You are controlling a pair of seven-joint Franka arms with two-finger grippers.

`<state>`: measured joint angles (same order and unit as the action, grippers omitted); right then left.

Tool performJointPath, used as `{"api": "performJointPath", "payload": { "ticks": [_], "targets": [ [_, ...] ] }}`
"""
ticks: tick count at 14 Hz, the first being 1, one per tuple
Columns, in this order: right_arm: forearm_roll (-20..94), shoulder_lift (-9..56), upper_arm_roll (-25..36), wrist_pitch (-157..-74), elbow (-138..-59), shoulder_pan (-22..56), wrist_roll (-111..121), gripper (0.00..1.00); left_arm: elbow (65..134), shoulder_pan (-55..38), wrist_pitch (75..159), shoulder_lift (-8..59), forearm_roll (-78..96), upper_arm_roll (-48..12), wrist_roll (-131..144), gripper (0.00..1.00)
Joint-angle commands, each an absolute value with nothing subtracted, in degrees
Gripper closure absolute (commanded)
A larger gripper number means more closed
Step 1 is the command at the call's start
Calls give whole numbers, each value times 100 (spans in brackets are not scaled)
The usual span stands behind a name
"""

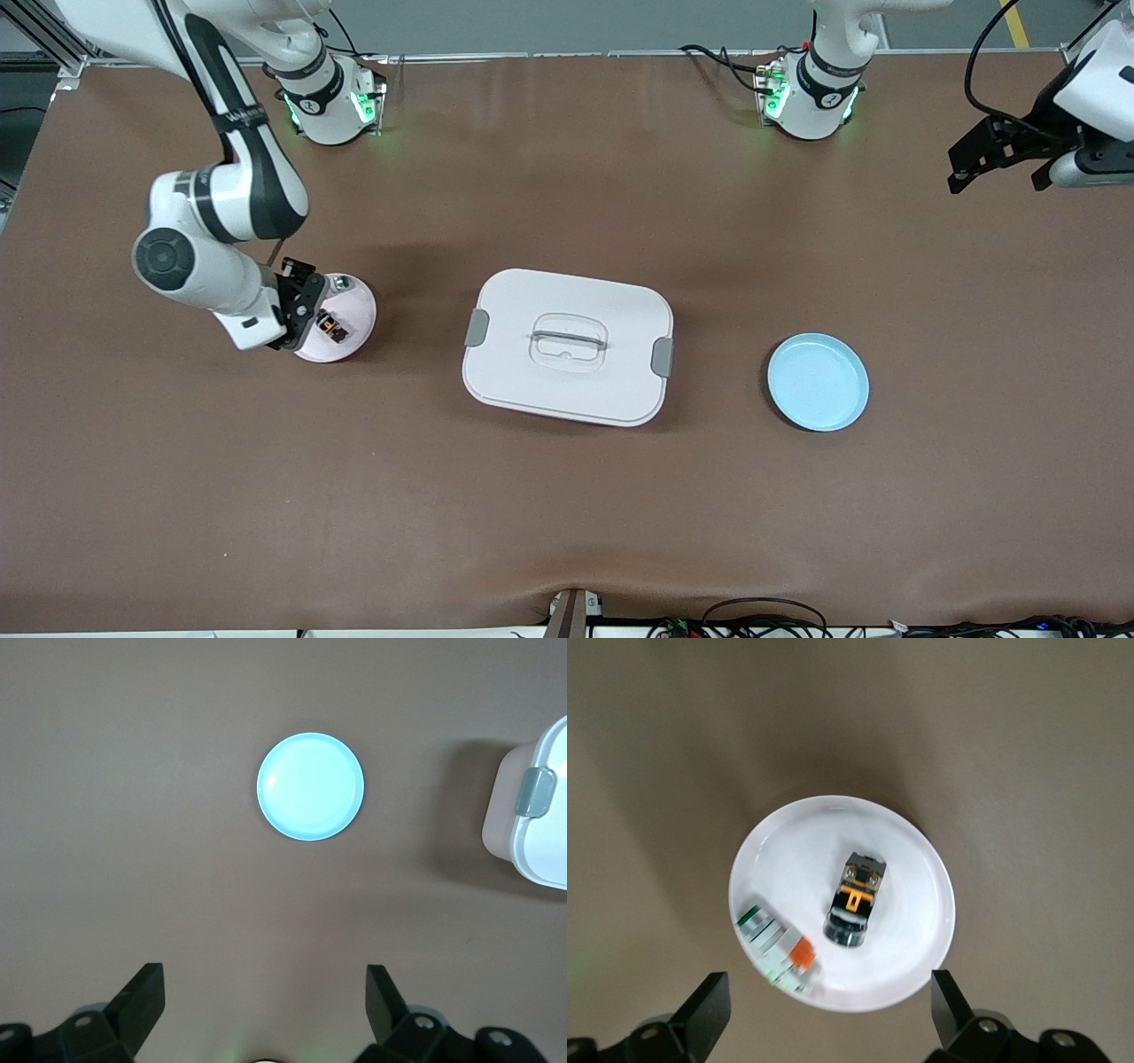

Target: Transfer orange switch to right arm and place

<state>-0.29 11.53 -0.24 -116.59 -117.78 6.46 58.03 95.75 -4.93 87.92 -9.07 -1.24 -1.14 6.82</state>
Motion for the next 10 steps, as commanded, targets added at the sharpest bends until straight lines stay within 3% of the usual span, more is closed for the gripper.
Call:
{"api": "performJointPath", "payload": {
  "ticks": [1, 5, 10],
  "targets": [
    [-140, 1178, -88, -10498, -10858, 309, 5196, 0, 9527, -483, 8649, -993, -44, -70, 589, 0],
    [-158, 1169, -70, -9318, -9898, -104, 4441, 0, 9545, -483, 8640, -967, -44, -62, 589, 0],
    [-158, 924, -62, -8789, -9440, -167, 2703, 0, 9545, -492, 8622, -993, -53, -88, 589, 0]
  ]
}}
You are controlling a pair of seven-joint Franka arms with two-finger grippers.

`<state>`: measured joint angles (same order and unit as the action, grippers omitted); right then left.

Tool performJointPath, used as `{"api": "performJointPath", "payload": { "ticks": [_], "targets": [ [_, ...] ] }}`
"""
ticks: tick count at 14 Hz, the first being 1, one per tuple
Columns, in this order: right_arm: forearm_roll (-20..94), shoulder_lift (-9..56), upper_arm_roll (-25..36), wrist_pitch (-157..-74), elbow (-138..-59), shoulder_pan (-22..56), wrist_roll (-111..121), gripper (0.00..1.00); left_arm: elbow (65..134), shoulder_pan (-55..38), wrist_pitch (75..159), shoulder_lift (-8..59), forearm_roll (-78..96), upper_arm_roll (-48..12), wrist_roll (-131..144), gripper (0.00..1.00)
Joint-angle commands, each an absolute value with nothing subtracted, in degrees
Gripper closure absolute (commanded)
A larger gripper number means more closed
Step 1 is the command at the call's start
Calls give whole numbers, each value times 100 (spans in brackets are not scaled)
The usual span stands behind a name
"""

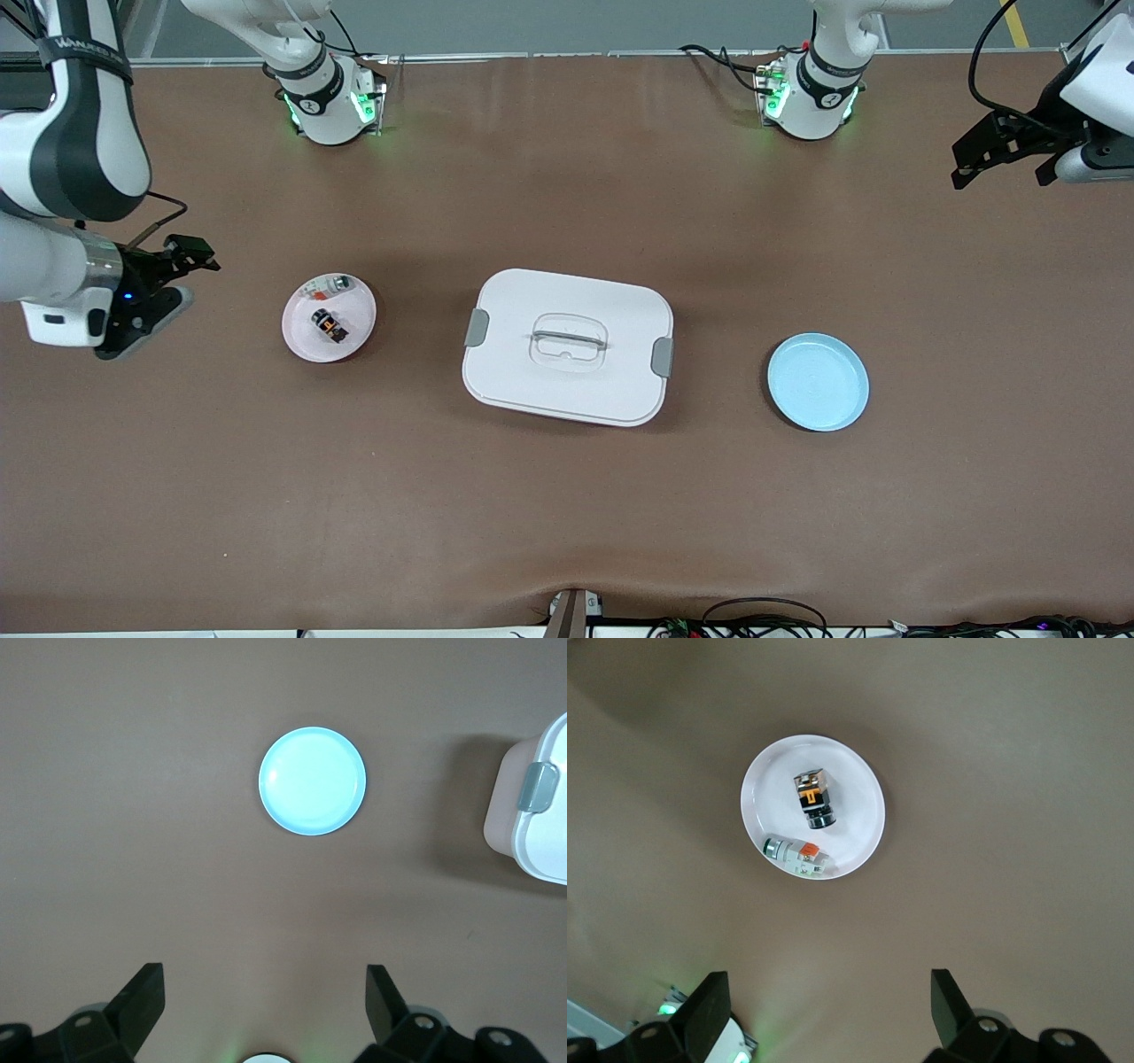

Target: Transfer orange switch to right arm and place

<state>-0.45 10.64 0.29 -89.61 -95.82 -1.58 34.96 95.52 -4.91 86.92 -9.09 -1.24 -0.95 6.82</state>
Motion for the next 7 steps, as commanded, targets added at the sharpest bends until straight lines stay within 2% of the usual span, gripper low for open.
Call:
{"api": "performJointPath", "payload": {
  "ticks": [1, 4, 7],
  "targets": [
    [-158, 897, -62, -8780, -9396, -167, 2481, 0, 9545, -492, 8622, -993, -70, -97, 589, 0],
    [-150, 940, -53, -8325, -8826, -237, 1814, 0, 9571, -483, 8605, -1011, -70, -97, 580, 0],
    [-167, 923, -62, -8262, -8570, -193, 1275, 0, 9659, -483, 8596, -1098, -79, -88, 571, 0]
  ]
}}
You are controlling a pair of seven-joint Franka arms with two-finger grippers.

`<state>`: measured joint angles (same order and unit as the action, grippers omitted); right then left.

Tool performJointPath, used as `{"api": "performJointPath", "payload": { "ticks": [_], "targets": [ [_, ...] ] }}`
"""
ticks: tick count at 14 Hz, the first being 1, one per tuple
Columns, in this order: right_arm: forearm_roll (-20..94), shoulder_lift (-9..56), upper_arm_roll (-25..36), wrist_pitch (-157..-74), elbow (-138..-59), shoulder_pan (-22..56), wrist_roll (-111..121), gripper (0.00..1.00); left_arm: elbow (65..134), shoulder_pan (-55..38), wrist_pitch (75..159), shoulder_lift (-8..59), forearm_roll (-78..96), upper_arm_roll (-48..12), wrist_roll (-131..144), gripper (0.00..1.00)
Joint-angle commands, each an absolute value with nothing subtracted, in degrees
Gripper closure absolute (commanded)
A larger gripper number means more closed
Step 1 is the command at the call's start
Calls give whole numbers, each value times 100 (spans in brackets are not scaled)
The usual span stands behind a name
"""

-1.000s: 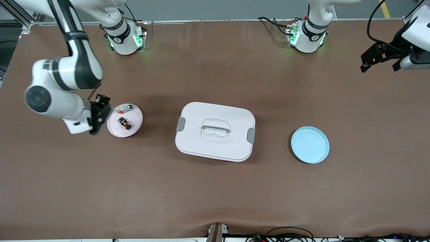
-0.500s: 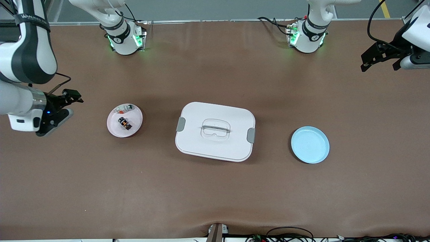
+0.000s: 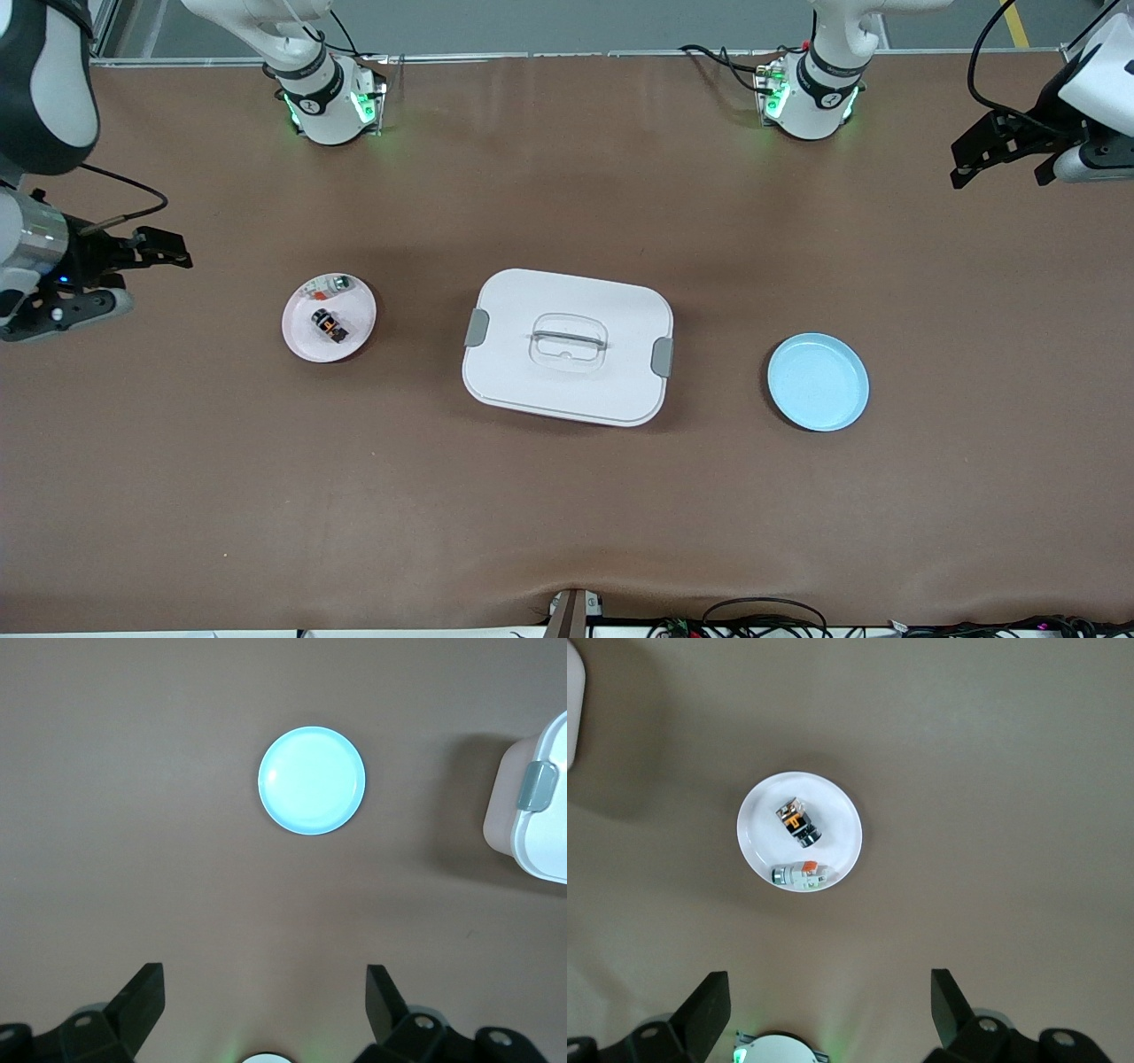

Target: Transfer orange switch to right arm and place

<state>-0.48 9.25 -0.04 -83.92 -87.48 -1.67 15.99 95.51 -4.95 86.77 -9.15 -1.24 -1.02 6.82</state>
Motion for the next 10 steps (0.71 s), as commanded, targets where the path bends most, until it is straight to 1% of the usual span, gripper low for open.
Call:
{"api": "performJointPath", "payload": {
  "ticks": [1, 3, 6, 10],
  "targets": [
    [-150, 905, -44, -8253, -8430, -237, 1257, 0, 9694, -483, 8596, -1142, -79, -88, 571, 0],
    [-79, 923, -61, -8078, -8140, -290, 1126, 0, 9738, -475, 8596, -1160, -79, -79, 563, 0],
    [149, 844, -79, -8121, -8147, -264, 854, 0, 9773, -475, 8604, -1160, -79, -70, 571, 0],
    [97, 686, -88, -8156, -8314, -272, 114, 0, 9782, -475, 8648, -1099, -79, -70, 571, 0]
  ]
}}
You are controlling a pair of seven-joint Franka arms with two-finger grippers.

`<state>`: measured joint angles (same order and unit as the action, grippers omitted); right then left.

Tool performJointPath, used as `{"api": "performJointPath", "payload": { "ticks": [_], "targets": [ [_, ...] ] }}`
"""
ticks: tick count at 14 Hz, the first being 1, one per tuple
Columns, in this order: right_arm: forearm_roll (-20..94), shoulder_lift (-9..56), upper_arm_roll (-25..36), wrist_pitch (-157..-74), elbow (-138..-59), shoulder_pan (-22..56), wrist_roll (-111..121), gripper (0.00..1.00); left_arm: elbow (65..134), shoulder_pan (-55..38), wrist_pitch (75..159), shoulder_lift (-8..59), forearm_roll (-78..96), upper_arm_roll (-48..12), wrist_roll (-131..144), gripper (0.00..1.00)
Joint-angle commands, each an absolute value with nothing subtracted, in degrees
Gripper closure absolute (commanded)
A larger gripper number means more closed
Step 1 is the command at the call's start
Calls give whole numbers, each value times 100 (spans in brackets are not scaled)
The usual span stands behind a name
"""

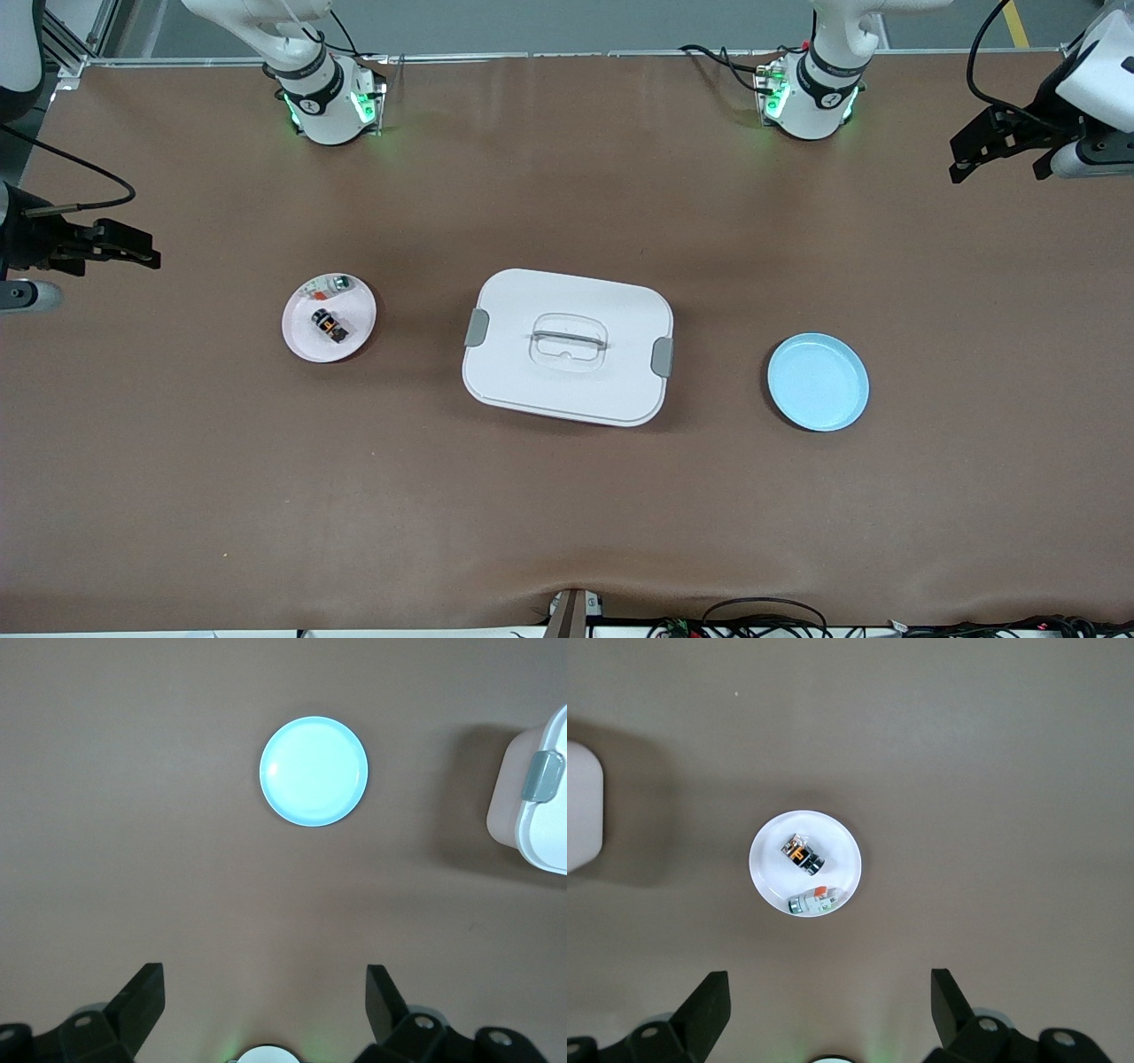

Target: Transfer orange switch to right arm and place

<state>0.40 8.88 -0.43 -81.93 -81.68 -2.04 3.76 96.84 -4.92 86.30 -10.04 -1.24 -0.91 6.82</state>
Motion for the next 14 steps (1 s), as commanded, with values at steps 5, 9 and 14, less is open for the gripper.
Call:
{"api": "performJointPath", "payload": {
  "ticks": [5, 9, 14],
  "targets": [
    [97, 29, -18, -8813, -9146, -229, 114, 0, 9756, -387, 8657, -1125, -44, -70, 571, 0],
    [105, -351, -9, -9150, -9677, -237, 106, 0, 9774, -387, 8657, -1099, -44, -62, 571, 0],
    [149, -422, 44, -9132, -9677, -263, 105, 0, 9703, -396, 8648, -1108, -44, -70, 563, 0]
  ]
}}
